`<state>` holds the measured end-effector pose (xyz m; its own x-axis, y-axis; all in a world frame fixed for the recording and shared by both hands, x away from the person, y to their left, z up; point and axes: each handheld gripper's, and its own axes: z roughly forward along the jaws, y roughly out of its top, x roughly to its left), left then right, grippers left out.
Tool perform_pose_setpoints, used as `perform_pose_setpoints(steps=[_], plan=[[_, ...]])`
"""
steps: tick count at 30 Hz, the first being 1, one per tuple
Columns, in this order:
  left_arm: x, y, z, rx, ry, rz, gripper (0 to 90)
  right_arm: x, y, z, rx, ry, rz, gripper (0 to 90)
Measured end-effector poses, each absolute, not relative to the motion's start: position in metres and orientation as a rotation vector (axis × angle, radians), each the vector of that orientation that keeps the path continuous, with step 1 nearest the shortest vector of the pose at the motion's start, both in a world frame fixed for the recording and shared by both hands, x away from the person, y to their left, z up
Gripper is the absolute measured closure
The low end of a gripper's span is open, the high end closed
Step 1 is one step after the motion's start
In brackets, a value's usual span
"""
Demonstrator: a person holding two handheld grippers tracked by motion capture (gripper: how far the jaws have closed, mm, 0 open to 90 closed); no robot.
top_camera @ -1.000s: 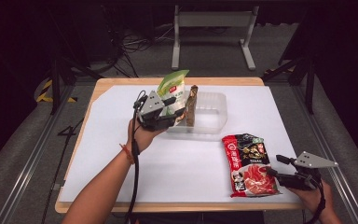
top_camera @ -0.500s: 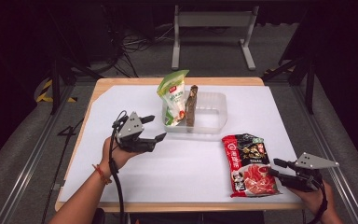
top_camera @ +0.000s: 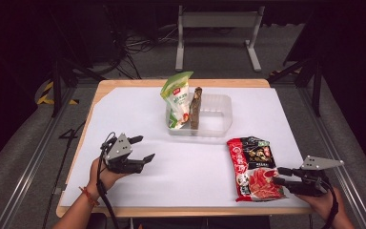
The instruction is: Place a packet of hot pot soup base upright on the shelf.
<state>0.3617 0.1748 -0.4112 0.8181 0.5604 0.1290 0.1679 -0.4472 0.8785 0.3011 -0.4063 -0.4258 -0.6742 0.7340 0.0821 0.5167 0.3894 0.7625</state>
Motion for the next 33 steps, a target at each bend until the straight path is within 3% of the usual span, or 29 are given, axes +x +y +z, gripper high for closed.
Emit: perform_pose_setpoints(steps=[5, 10, 27, 33], plan=[[0.354, 0.186, -0.426, 2.021, 0.593, 0.479, 28.7, 0.299, -0.41, -0.422, 1.12, 2.32, 1.105, 80.6], [0.349, 0.189, -0.428, 2.012, 0.604, 0.485, 29.1, 0.298, -0.41, -0.428, 1.065, 2.408, 0.957, 89.8], [0.352, 0.189, -0.43, 2.022, 0.611, 0.46, 29.7, 0.289, -0.366, -0.426, 0.833, 2.557, 0.923, 89.7], [0.356, 0.19, -0.433, 2.026, 0.627, 0.455, 28.3, 0.292, -0.355, -0.429, 0.835, 2.567, 0.89, 81.8]])
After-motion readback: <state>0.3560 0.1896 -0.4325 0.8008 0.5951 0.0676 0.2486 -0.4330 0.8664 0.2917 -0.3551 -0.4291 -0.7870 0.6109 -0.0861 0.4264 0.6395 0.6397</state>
